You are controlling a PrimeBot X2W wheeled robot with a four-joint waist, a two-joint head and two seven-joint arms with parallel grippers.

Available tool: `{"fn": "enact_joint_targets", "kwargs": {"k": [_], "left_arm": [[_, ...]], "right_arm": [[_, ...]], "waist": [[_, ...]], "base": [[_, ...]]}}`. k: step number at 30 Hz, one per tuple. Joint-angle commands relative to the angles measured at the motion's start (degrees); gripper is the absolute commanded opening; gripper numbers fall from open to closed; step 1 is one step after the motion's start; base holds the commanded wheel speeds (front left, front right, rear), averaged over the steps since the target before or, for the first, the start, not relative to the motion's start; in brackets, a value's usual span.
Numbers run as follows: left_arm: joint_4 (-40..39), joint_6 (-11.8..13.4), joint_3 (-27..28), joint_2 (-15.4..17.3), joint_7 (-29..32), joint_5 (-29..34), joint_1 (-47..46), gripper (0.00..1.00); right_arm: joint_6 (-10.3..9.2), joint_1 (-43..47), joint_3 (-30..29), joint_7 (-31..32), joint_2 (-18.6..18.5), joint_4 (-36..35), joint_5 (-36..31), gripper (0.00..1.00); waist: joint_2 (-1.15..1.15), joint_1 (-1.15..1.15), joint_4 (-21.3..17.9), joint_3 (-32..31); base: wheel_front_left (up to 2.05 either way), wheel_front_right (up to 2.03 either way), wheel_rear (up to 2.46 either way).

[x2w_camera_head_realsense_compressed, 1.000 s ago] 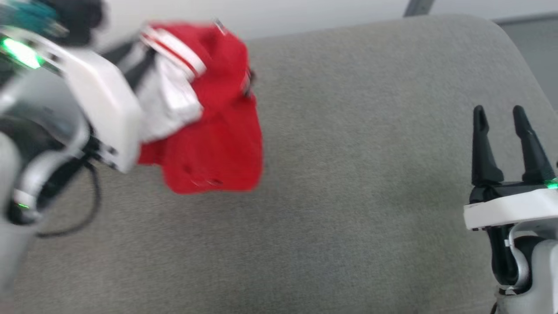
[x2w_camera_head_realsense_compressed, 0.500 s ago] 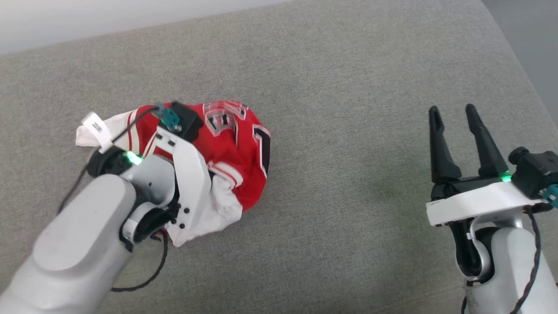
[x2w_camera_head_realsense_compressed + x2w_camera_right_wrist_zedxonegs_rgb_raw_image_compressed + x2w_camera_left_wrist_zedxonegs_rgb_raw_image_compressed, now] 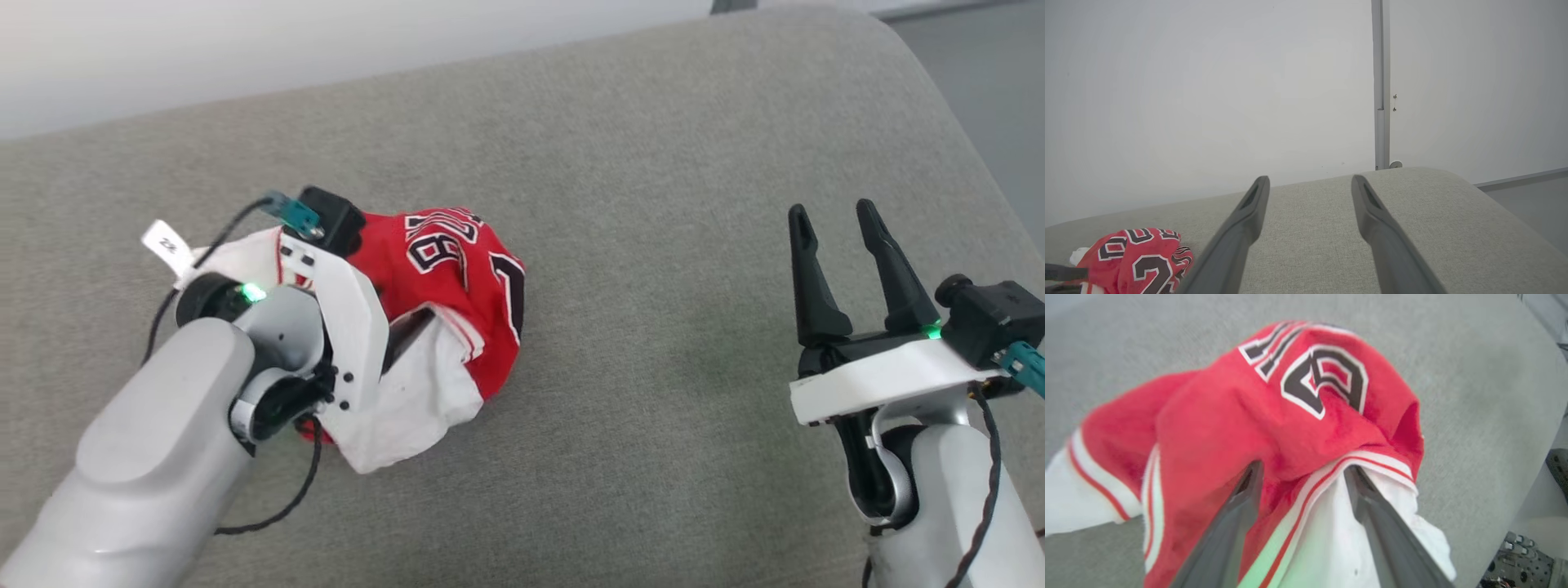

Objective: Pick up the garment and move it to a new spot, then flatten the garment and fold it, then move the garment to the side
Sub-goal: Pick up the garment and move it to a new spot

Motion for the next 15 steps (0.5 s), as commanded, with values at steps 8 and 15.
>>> {"fn": "enact_joint_targets", "kwargs": {"k": [8, 15], "left_arm": [[-9.4, 1.1, 4.2, 3.9, -8.6, 0.5, 3.7, 1.0], [-17.1, 5.2, 10.3, 8.4, -21.2, 2.3, 12.1, 1.0]], "right_arm": [[-0.02, 2.4, -0.3, 0.7, -1.4, -0.5, -0.4, 1.0], [-0.02, 3.9, 0.3, 0.9, -2.0, -0.4, -0.1, 1.0]], "waist": [[0.0, 0.0, 4.6, -4.8], [0.0, 0.0, 7.7, -8.4]], "base": [[0.0, 0.0, 0.0], [0.0, 0.0, 0.0]]}}
